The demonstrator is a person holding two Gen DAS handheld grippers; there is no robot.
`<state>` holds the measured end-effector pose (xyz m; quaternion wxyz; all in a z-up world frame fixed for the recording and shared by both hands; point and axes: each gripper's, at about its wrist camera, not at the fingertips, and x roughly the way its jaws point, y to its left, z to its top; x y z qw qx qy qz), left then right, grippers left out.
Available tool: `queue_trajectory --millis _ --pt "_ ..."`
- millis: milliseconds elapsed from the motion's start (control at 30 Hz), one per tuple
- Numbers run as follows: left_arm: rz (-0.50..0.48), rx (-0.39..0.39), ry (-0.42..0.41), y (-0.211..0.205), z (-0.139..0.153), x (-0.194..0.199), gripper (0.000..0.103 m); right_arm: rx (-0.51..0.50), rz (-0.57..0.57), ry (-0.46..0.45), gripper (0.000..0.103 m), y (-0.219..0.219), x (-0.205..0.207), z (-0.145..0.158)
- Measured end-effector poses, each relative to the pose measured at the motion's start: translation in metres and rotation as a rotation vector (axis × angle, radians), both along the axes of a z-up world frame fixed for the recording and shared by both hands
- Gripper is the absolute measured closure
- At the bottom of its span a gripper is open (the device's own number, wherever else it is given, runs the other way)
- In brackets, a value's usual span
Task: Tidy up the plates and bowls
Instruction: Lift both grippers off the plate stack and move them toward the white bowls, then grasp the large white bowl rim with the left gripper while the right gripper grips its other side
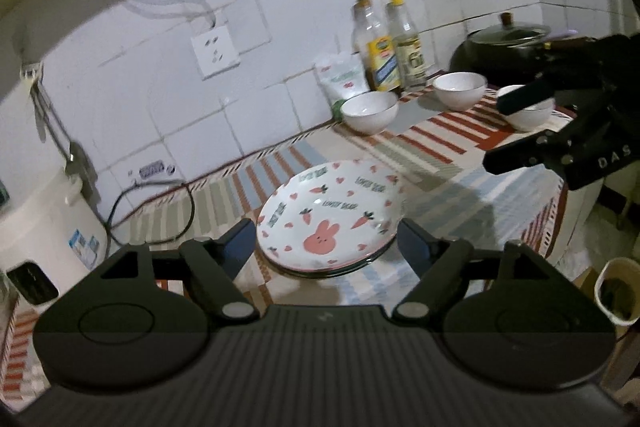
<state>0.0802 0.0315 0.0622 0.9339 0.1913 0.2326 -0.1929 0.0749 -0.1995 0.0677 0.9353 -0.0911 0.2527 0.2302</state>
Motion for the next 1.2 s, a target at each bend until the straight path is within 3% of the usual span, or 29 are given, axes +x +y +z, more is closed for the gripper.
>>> queue_trajectory --millis 67,100,500,833,1033,1200 --pt "-0.021 0.007 -0.014 -0.006 0.002 -0.011 0.015 -0.013 -0.008 -0.013 0.014 -0.004 -0.009 0.002" --pt "-0.034 0.004 -0.016 -0.008 0.003 -0.016 0.013 -0.018 -0.011 -0.026 0.013 -0.006 -0.015 0.002" --pt "-0.132 0.041 -0.023 -0.054 -0.005 -0.038 0.008 -0.056 -0.078 -0.048 0.009 -0.042 -0.059 -0.009" --pt "-0.231 0.051 0.005 -0.114 -0.021 -0.027 0.007 0.012 -0.149 -0.066 0.007 -0.098 -0.073 -0.029" --pt "-0.257 -0.026 0.042 -0.152 -0.034 -0.003 0.004 0.065 -0.198 -0.151 0.007 -0.140 -0.072 -0.045" --pt "-0.280 -0.155 0.135 -0.180 -0.049 0.024 0.004 0.135 -0.242 -0.173 0.007 -0.176 -0.059 -0.065"
